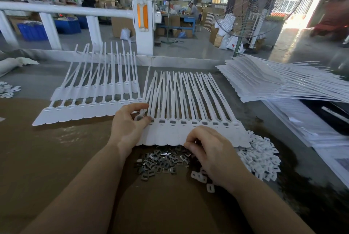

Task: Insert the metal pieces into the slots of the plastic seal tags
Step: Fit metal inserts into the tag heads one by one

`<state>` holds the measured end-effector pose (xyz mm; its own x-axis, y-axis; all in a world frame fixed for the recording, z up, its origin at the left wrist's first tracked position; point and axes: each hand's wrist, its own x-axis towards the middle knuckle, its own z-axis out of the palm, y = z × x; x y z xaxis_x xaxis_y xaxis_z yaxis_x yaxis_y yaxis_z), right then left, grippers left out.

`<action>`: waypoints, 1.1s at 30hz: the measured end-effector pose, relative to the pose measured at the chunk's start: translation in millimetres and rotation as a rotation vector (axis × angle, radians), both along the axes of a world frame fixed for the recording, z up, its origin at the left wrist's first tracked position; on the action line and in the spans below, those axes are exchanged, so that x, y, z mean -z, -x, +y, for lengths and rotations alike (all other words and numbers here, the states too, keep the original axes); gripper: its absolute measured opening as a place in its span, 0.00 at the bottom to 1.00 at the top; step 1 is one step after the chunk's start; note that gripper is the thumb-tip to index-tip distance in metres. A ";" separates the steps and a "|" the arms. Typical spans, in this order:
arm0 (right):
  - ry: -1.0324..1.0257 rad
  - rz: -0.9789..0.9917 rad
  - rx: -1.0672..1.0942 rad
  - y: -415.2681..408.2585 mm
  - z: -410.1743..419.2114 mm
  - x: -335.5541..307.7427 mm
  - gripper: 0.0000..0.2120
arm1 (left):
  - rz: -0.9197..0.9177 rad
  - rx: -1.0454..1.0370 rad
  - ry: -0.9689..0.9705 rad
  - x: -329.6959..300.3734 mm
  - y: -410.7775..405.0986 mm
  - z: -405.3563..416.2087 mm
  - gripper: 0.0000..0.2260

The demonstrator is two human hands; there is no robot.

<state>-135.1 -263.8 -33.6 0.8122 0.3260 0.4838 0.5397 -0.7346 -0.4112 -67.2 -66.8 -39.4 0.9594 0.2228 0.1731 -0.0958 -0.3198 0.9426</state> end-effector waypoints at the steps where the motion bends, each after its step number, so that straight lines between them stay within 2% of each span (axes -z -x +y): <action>1: -0.029 -0.014 0.028 -0.9 -1.2 0.0 0.04 | 0.000 0.002 -0.001 -0.2 0.1 -0.1 0.13; 4: -0.165 0.010 0.115 -3.1 -5.6 0.1 0.04 | -0.003 0.001 0.005 -0.7 0.6 -0.8 0.13; 9: -0.519 0.120 0.336 -11.1 -22.4 -2.0 0.05 | 0.005 -0.001 0.009 -1.5 0.8 -1.8 0.12; 12: -0.674 0.193 0.384 -14.5 -27.8 -2.5 0.06 | 0.010 0.000 0.008 -1.8 1.2 -1.7 0.12; 23: -0.739 0.174 0.524 -23.2 -39.6 1.7 0.07 | 0.022 0.001 0.018 -2.5 2.6 -2.0 0.12; 33: -0.659 0.039 0.618 -23.6 -47.9 -1.2 0.05 | 0.012 0.002 0.024 -0.2 0.7 -1.4 0.12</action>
<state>-111.5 -311.7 -32.5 0.7704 -0.5071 0.3864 0.1043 -0.4977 -0.8611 -67.9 -68.2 -39.2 0.9618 0.2250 0.1558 -0.0846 -0.2970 0.9511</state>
